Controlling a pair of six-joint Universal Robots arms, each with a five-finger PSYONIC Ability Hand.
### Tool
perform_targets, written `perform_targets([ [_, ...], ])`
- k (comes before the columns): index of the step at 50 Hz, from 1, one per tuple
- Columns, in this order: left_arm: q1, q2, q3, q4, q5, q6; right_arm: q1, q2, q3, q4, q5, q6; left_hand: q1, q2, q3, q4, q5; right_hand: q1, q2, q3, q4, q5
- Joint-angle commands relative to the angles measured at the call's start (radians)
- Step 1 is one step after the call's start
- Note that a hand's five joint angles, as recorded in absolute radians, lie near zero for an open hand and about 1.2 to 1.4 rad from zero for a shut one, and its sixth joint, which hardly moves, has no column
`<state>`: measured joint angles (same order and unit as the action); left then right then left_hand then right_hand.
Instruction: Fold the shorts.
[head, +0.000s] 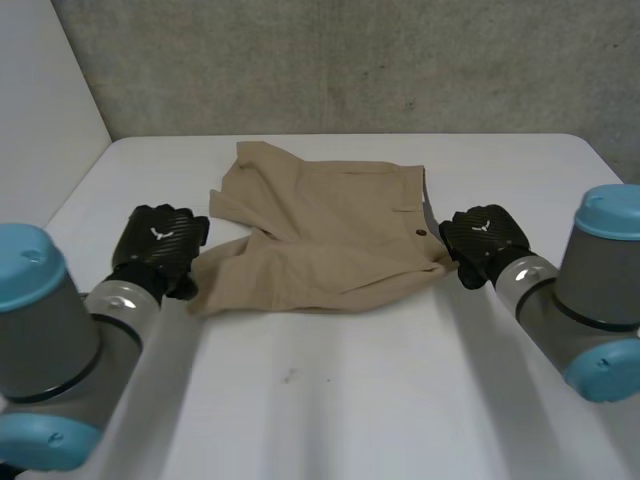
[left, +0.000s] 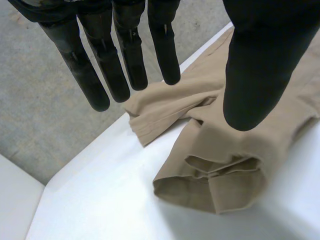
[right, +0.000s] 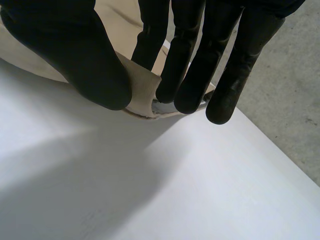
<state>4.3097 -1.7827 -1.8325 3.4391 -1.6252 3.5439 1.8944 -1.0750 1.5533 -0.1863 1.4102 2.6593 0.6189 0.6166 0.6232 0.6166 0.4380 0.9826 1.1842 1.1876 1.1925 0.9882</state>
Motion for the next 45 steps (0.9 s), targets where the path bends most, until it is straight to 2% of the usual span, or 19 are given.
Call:
perform_targets([
  [1, 0.015, 0.081, -0.059, -0.104, 0.013, -0.031, -0.044, -0.071, 0.116, 0.005, -0.076, 0.004, 0.026, 0.028, 0.022, 0.029, 0.033, 0.414, 0.212, 0.209, 0.204, 0.234],
  [10, 0.034, 0.054, -0.122, -0.1, 0.074, -0.203, -0.051, -0.071, 0.123, 0.005, -0.08, 0.004, 0.044, 0.046, 0.039, 0.046, 0.05, 0.414, 0.212, 0.209, 0.204, 0.234],
  [14, 0.039, 0.025, -0.123, -0.097, 0.097, -0.238, -0.051, -0.071, 0.125, 0.005, -0.08, 0.004, 0.044, 0.046, 0.039, 0.046, 0.05, 0.414, 0.212, 0.209, 0.204, 0.234],
  [20, 0.041, -0.007, -0.122, -0.048, 0.114, -0.241, -0.051, -0.066, 0.131, 0.007, -0.082, 0.004, 0.044, 0.046, 0.039, 0.046, 0.05, 0.414, 0.212, 0.209, 0.204, 0.234],
  [29, 0.035, -0.113, -0.106, 0.107, 0.107, -0.229, -0.047, -0.068, 0.14, 0.007, -0.083, 0.004, 0.079, 0.081, 0.075, 0.081, 0.085, 0.414, 0.212, 0.209, 0.204, 0.234],
  [40, 0.031, -0.193, -0.059, 0.14, 0.105, -0.227, -0.049, -0.066, 0.145, 0.004, -0.083, 0.004, 0.337, 0.339, 0.333, 0.339, 0.344, 0.414, 0.212, 0.209, 0.204, 0.234],
  [45, 0.031, -0.201, -0.056, 0.14, 0.105, -0.227, -0.046, -0.066, 0.146, 0.002, -0.082, 0.005, 0.349, 0.351, 0.345, 0.351, 0.355, 0.414, 0.212, 0.209, 0.204, 0.234],
])
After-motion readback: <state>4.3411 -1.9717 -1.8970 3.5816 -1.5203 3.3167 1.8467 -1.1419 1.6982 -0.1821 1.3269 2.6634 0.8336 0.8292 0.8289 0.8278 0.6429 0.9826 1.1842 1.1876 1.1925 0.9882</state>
